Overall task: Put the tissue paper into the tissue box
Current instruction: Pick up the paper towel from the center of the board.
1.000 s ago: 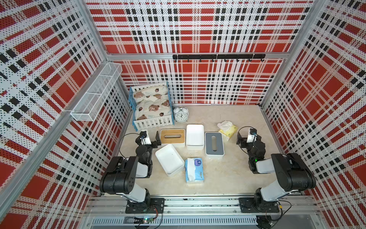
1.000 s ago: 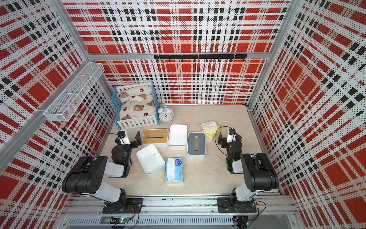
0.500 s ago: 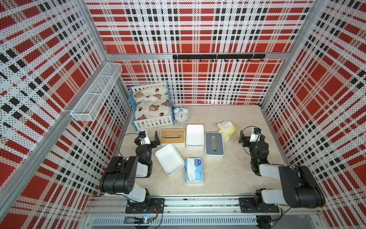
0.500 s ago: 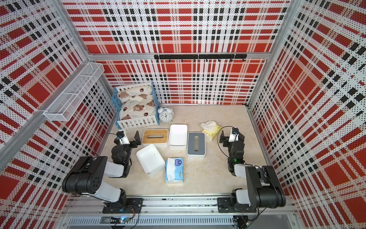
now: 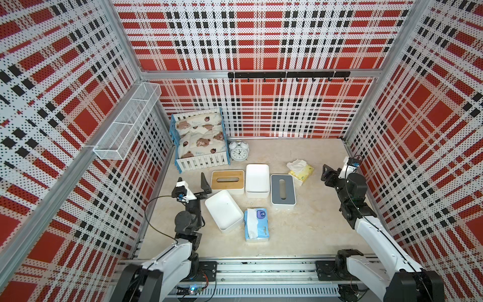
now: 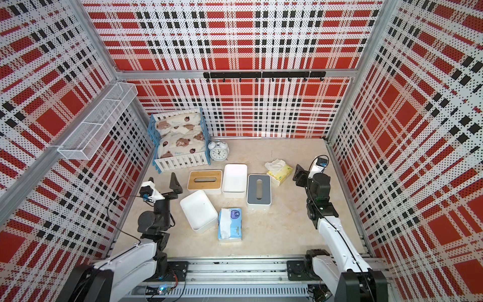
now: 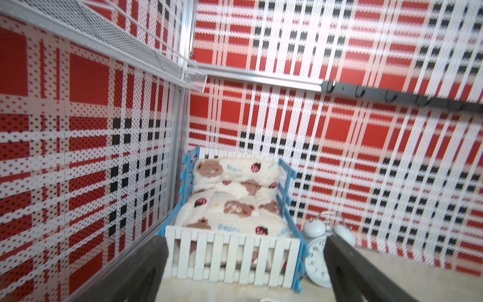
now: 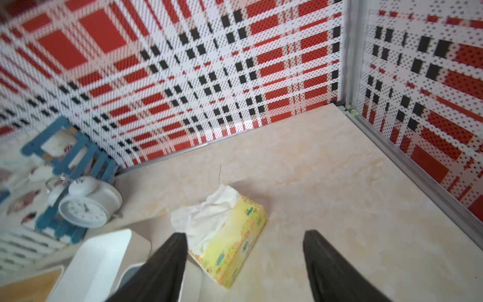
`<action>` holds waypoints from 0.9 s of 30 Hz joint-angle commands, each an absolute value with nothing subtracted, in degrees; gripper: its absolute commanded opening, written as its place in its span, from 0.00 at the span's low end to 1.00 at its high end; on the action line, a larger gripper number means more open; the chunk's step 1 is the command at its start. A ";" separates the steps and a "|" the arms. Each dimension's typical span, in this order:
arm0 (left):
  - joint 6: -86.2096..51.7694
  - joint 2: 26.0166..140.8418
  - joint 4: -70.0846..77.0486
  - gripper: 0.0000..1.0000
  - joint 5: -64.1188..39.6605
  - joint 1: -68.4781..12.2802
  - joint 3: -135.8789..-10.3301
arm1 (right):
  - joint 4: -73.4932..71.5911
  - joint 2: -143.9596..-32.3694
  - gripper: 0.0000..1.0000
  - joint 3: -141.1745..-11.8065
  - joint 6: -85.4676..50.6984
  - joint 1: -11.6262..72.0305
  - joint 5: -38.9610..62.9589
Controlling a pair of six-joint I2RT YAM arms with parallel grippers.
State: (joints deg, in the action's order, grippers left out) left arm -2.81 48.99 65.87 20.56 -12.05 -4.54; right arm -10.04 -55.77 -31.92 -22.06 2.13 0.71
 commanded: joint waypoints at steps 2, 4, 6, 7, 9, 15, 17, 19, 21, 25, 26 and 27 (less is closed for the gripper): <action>-15.60 38.81 37.22 0.99 18.43 -11.73 -12.58 | -1.48 -58.37 0.57 -35.28 -22.51 2.00 17.55; -18.68 38.12 35.02 0.99 16.95 -11.55 -13.66 | 0.38 -60.34 0.52 -36.45 -22.61 1.99 23.01; -20.38 38.79 32.61 0.99 13.15 -11.60 -15.44 | 2.46 -62.00 0.51 -37.30 -22.45 2.22 27.36; -20.74 39.59 30.86 0.99 11.29 -11.65 -16.60 | 3.44 -62.46 0.51 -37.55 -22.26 2.47 28.72; -20.83 41.81 26.41 0.99 8.59 -12.57 -19.77 | 5.84 -62.66 0.51 -38.01 -22.00 3.81 30.70; -25.84 45.34 11.71 0.93 11.43 -18.17 -26.54 | 14.08 -59.31 0.46 -39.20 -21.76 13.42 26.32; -27.10 45.23 6.98 0.92 12.96 -19.43 -27.58 | 14.73 -58.25 0.43 -38.49 -23.52 16.57 25.92; -28.70 44.65 4.06 0.93 13.31 -20.19 -27.77 | 14.09 -57.74 0.43 -37.51 -25.58 19.99 25.50; -30.38 44.19 1.91 0.93 12.86 -20.85 -27.52 | 13.50 -58.25 0.43 -37.01 -27.47 24.55 23.54; -31.73 43.90 -2.03 0.92 14.49 -23.24 -27.25 | 12.88 -63.44 0.44 -37.76 -29.68 32.97 19.03; -31.73 43.84 -3.04 0.91 15.21 -23.45 -27.31 | 12.70 -65.03 0.44 -38.25 -29.96 34.92 18.10; -31.65 43.63 -3.74 0.90 15.70 -23.69 -27.23 | 12.66 -66.48 0.44 -38.74 -30.18 36.49 17.21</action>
State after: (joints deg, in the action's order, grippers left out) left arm -30.20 44.56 1.61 13.52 -22.72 -26.74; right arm 12.25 -63.33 -37.65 -27.90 33.19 21.45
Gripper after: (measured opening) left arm 0.906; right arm 0.442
